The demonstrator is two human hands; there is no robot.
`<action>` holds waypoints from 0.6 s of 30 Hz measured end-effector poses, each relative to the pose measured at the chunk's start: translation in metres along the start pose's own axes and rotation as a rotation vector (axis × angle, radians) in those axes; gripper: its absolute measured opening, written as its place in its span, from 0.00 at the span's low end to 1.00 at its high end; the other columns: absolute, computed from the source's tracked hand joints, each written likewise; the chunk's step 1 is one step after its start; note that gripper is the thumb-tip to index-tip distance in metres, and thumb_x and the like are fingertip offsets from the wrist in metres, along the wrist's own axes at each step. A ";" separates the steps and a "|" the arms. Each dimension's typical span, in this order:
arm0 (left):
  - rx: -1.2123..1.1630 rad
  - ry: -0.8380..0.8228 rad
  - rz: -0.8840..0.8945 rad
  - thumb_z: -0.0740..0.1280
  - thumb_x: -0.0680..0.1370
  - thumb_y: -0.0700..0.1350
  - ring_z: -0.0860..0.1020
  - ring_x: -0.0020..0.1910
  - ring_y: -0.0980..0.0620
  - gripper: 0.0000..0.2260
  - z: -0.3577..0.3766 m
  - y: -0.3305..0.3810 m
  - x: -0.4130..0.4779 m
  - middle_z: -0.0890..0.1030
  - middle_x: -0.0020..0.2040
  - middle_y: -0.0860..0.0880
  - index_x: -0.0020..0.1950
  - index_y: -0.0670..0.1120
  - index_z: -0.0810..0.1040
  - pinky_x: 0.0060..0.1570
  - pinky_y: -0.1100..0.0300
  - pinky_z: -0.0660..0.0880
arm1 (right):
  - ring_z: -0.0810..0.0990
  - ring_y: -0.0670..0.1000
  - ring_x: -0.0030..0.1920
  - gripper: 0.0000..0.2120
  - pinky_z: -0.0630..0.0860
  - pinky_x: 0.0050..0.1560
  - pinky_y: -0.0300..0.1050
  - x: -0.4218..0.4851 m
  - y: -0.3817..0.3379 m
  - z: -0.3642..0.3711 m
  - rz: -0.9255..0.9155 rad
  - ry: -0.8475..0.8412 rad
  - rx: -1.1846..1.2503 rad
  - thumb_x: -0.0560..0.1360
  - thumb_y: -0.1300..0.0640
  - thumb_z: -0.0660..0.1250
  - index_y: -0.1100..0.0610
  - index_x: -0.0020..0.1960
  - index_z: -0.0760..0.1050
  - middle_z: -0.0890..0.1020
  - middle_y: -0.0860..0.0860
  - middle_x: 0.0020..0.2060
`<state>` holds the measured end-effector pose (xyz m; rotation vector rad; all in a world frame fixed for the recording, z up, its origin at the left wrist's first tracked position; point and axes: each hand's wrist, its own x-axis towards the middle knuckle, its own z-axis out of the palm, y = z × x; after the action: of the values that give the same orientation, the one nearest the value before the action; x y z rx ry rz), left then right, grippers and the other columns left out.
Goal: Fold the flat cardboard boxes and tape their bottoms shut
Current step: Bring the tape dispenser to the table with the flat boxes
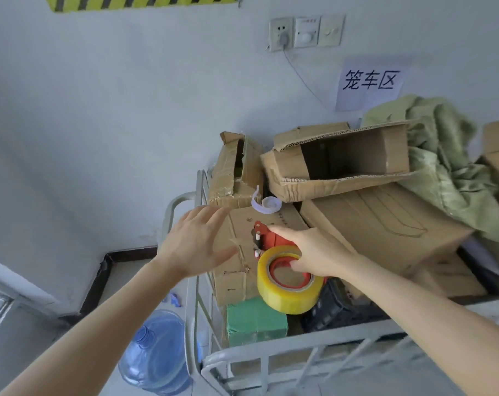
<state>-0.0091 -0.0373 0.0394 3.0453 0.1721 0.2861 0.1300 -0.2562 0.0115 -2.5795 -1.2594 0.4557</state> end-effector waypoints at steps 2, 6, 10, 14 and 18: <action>-0.027 0.014 0.069 0.57 0.69 0.67 0.70 0.67 0.43 0.38 -0.003 0.014 -0.009 0.74 0.67 0.46 0.74 0.46 0.66 0.66 0.47 0.66 | 0.77 0.51 0.30 0.42 0.74 0.29 0.49 -0.031 -0.002 0.001 0.059 0.038 0.038 0.72 0.55 0.69 0.29 0.73 0.49 0.80 0.51 0.33; -0.055 0.023 0.247 0.59 0.70 0.66 0.72 0.66 0.43 0.37 -0.004 0.051 -0.022 0.74 0.67 0.45 0.72 0.44 0.68 0.64 0.47 0.69 | 0.79 0.48 0.37 0.43 0.77 0.35 0.48 -0.097 -0.005 0.004 0.163 0.107 0.130 0.71 0.52 0.70 0.27 0.72 0.48 0.82 0.48 0.45; -0.095 0.027 0.390 0.58 0.72 0.68 0.73 0.63 0.42 0.36 -0.003 0.098 -0.029 0.76 0.64 0.44 0.71 0.43 0.69 0.60 0.47 0.71 | 0.71 0.41 0.26 0.40 0.66 0.27 0.37 -0.166 0.001 0.006 0.263 0.203 0.168 0.71 0.54 0.71 0.33 0.75 0.54 0.75 0.43 0.32; -0.096 0.029 0.516 0.58 0.72 0.68 0.73 0.62 0.42 0.37 -0.004 0.152 -0.031 0.75 0.64 0.44 0.72 0.45 0.67 0.61 0.48 0.71 | 0.80 0.45 0.38 0.43 0.80 0.39 0.46 -0.229 0.020 0.016 0.380 0.265 0.238 0.70 0.51 0.71 0.29 0.74 0.51 0.83 0.46 0.47; -0.094 0.020 0.671 0.55 0.72 0.69 0.73 0.61 0.43 0.37 -0.005 0.218 -0.029 0.76 0.63 0.45 0.73 0.46 0.66 0.60 0.49 0.70 | 0.80 0.52 0.51 0.43 0.79 0.48 0.53 -0.300 0.043 0.020 0.516 0.338 0.244 0.69 0.51 0.71 0.30 0.74 0.51 0.81 0.48 0.57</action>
<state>-0.0158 -0.2563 0.0578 2.8987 -0.8448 0.3443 -0.0211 -0.5193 0.0311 -2.6002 -0.3971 0.2241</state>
